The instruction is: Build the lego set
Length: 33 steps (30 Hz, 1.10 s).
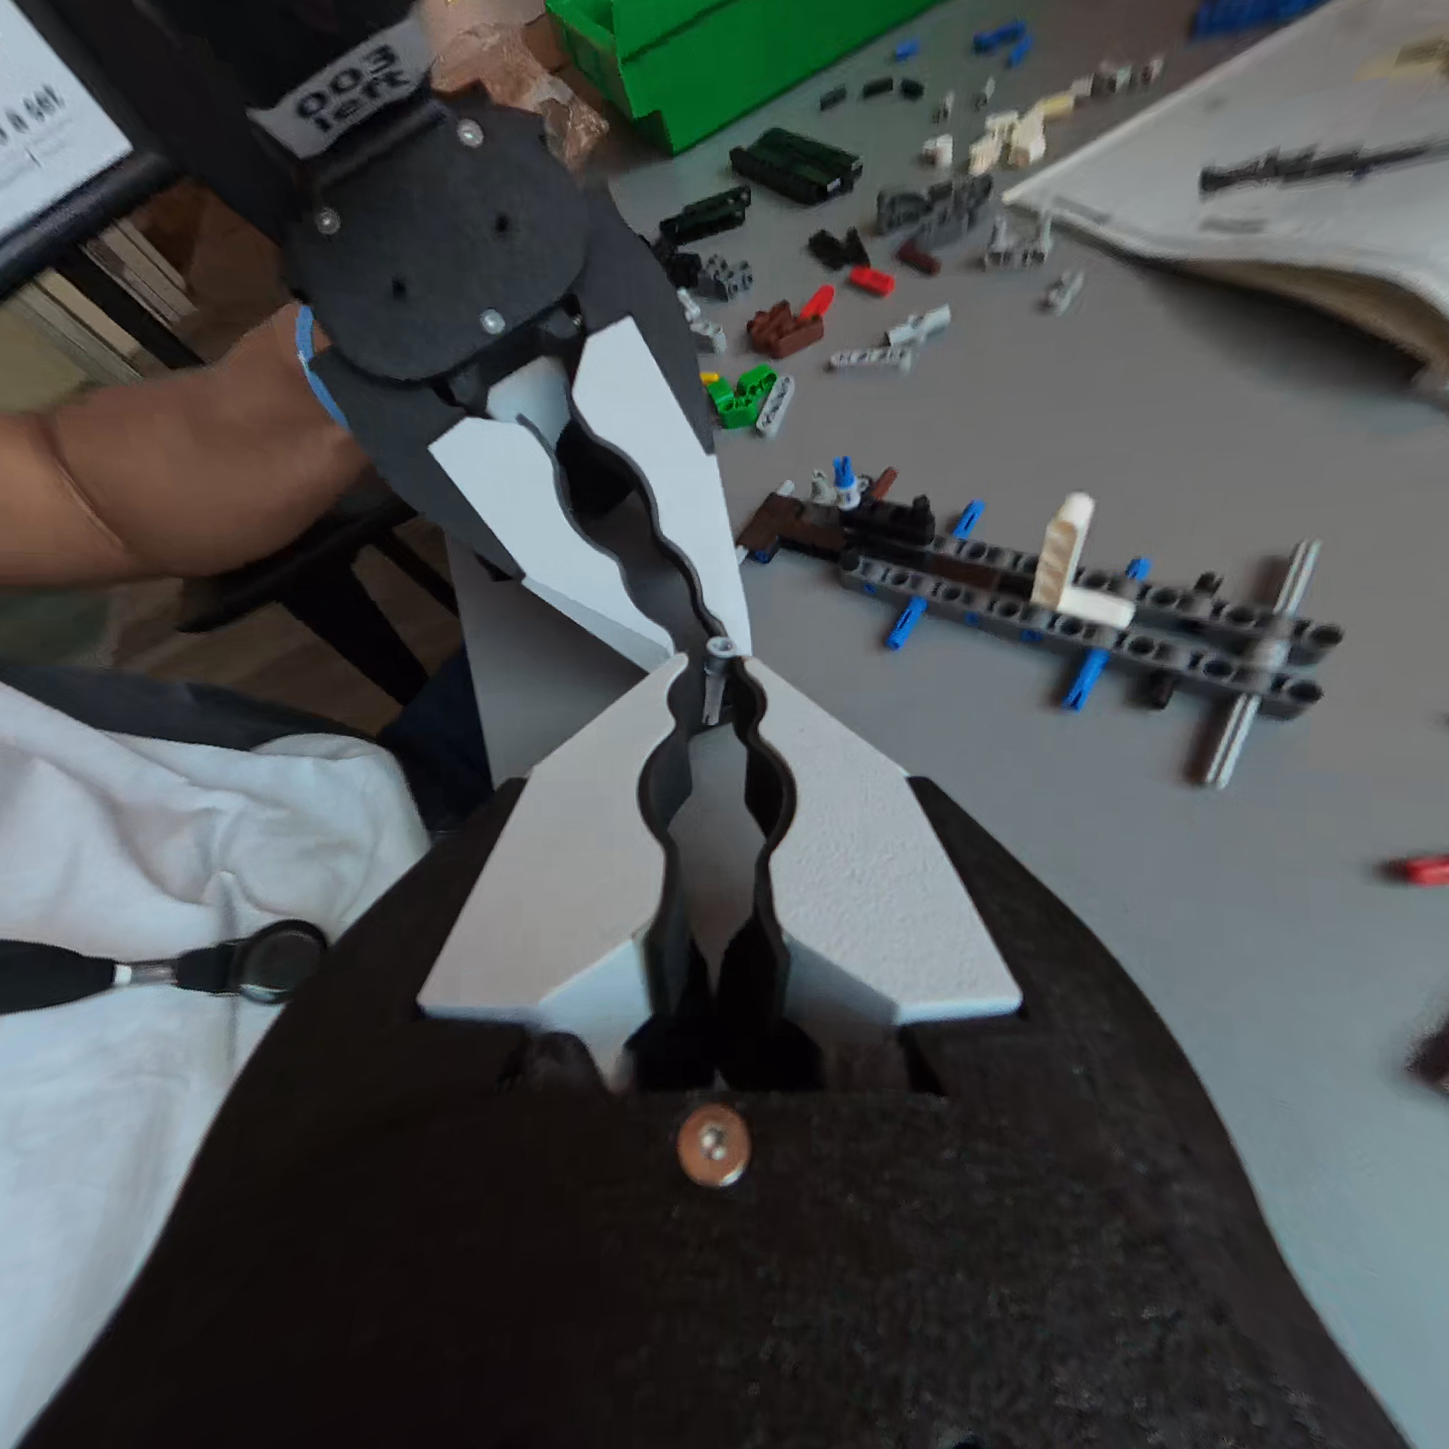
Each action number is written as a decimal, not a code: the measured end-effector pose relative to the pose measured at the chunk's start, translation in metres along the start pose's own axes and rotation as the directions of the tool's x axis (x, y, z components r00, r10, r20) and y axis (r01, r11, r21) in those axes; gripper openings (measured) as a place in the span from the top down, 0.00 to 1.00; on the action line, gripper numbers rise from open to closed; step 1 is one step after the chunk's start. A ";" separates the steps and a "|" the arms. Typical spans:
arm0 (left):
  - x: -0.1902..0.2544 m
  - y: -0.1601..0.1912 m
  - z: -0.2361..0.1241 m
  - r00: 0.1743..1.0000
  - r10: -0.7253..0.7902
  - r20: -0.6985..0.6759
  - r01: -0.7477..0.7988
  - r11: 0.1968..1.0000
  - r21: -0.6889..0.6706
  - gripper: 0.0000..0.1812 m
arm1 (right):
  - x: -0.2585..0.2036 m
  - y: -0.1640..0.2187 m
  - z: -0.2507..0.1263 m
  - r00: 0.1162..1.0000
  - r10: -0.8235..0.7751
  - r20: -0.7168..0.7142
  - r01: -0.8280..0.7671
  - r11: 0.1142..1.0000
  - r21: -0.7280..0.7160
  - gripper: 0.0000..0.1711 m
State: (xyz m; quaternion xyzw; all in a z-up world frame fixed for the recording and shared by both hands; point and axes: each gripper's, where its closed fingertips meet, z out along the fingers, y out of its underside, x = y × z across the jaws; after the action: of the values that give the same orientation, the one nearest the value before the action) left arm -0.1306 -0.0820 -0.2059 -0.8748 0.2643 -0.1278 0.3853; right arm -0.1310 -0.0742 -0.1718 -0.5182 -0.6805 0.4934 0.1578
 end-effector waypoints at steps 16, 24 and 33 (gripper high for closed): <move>-0.006 -0.002 0.003 0.999 0.022 0.029 -0.022 1.000 -0.001 0.96 | 0.018 0.004 0.015 0.980 0.142 -0.142 -0.147 0.989 -0.024 0.98; -0.006 -0.003 0.003 1.000 -0.005 0.007 0.005 1.000 0.001 0.96 | 0.016 0.004 0.019 0.983 0.088 -0.158 -0.096 0.994 -0.044 0.98; -0.006 -0.003 0.003 0.995 -0.097 -0.031 0.097 0.995 0.002 0.97 | 0.017 0.005 0.015 0.978 0.045 -0.206 -0.055 0.998 -0.043 0.98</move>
State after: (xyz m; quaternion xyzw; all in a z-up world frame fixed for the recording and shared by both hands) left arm -0.1327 -0.0748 -0.2059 -0.8839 0.2273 -0.1602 0.3760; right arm -0.1463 -0.0678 -0.1881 -0.5870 -0.6591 0.4246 0.2018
